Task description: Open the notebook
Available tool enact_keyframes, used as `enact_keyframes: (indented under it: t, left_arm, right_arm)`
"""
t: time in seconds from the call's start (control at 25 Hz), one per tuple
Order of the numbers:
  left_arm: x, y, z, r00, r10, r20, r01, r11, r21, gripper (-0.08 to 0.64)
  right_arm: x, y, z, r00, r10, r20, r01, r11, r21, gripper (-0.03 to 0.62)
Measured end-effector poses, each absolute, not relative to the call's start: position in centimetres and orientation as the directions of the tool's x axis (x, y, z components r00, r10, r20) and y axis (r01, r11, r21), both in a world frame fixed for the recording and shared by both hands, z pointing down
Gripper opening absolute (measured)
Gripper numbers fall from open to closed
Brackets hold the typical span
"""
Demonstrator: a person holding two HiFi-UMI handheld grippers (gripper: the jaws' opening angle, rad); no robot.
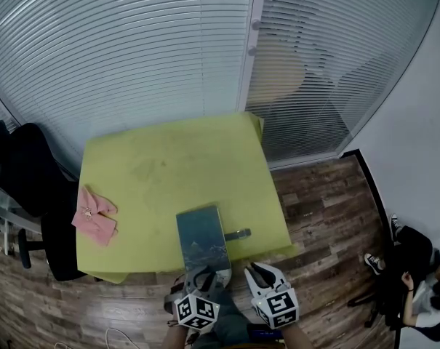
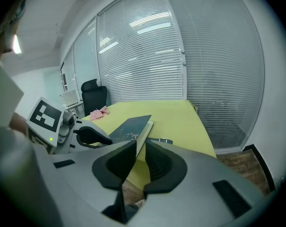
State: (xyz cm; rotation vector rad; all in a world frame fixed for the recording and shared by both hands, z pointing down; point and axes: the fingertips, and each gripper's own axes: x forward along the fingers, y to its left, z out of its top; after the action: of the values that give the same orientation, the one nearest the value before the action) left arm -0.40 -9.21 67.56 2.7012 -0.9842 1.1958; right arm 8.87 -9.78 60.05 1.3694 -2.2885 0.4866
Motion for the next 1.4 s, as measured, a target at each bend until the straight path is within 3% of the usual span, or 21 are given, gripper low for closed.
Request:
enact_keyframes:
  t: [1.4]
  left_arm:
    - [-2.5, -8.8, 64.0, 0.478, -0.630, 0.612, -0.616, -0.737, -0.278, 0.081]
  right_arm:
    - [7.5, -7.8, 56.5, -0.450, -0.765, 0.462, -0.873, 0.485, -0.047, 0.072]
